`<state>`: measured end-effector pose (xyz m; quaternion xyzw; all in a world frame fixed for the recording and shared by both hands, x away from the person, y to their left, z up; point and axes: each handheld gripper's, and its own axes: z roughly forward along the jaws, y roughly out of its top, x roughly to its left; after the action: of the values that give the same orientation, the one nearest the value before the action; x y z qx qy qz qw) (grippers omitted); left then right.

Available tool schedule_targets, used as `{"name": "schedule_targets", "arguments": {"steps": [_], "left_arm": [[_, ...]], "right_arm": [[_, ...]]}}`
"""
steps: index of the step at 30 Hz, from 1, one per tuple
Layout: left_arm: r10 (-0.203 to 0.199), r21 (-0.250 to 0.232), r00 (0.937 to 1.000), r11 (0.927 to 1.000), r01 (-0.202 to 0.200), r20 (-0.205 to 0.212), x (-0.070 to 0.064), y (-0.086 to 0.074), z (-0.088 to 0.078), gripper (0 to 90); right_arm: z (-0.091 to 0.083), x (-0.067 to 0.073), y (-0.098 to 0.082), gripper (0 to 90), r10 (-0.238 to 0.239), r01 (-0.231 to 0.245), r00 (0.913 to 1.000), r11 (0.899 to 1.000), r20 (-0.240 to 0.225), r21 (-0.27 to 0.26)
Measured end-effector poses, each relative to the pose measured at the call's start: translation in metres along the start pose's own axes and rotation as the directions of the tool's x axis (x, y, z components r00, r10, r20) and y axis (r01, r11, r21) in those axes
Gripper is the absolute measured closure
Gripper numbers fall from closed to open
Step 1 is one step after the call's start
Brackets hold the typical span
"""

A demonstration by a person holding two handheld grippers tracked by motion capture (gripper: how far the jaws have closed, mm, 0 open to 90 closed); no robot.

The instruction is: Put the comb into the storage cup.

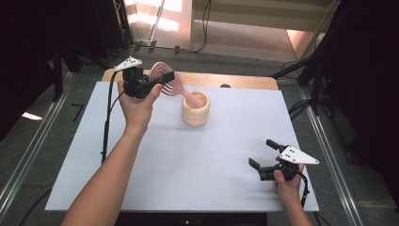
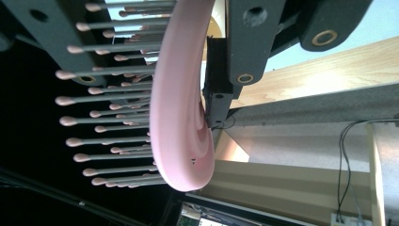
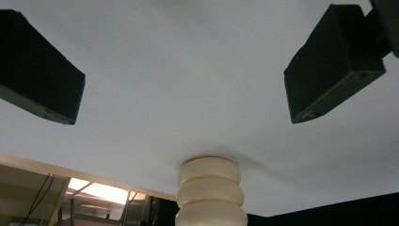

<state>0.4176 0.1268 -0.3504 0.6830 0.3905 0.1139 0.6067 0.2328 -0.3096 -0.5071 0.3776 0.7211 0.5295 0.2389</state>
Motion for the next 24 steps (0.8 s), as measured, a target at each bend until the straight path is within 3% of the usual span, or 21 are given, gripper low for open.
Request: {"name": "schedule_targets", "arguments": {"steps": [24], "left_arm": [[0.048,0.057,0.9981,0.9973,-0.046,-0.038,-0.005,-0.014,0.023,64.8]], "right_arm": [[-0.001,-0.001,0.000,0.0,-0.002,0.002,1.0000,1.000,-0.002,-0.002]]}}
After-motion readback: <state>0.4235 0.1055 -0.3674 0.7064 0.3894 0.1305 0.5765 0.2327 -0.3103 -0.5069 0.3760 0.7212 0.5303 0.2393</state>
